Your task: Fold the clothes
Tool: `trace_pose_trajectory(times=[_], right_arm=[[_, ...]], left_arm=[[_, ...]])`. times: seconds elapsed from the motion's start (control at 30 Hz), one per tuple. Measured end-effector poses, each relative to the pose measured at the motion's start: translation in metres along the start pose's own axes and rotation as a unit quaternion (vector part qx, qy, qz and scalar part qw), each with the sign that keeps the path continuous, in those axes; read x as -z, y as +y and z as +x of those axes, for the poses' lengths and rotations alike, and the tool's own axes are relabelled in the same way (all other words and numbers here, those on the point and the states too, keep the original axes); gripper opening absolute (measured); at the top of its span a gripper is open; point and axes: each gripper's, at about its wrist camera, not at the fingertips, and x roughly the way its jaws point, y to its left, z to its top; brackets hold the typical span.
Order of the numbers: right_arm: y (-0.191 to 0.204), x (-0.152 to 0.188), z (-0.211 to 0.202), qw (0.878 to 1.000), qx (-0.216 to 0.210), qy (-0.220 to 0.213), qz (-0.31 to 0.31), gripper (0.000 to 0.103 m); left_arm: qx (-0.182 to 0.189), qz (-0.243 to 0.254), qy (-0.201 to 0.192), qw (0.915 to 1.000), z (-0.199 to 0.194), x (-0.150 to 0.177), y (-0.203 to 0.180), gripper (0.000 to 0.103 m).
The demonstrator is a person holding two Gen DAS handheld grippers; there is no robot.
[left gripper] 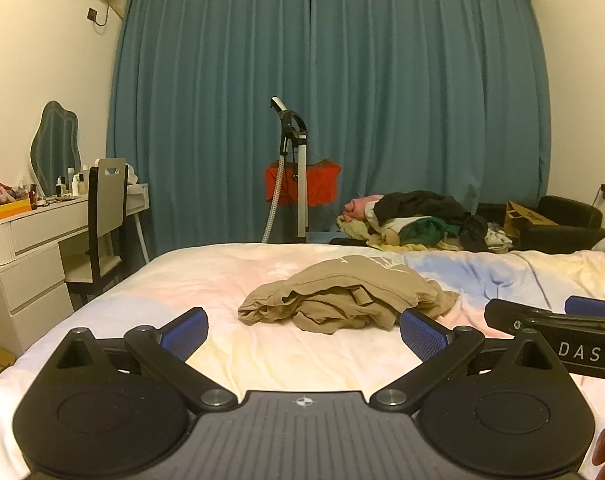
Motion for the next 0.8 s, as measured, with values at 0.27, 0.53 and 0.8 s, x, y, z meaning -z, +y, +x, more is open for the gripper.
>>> trace_pose_trajectory(times=[0.27, 0.53, 0.8], right_arm=[[0.002, -0.001, -0.002, 1.000, 0.002, -0.007, -0.006, 0.103], [0.009, 0.001, 0.007, 1.000, -0.001, -0.021, -0.013, 0.103], [0.014, 0.011, -0.003, 0.998, 0.000, -0.062, -0.027, 0.103]], left_arm=[[-0.002, -0.004, -0.011, 0.9999, 0.002, -0.002, 0.003, 0.103], [-0.041, -0.007, -0.031, 0.9986, 0.026, 0.000, 0.005, 0.103], [-0.040, -0.071, -0.030, 0.9962, 0.023, -0.004, 0.030, 0.103]])
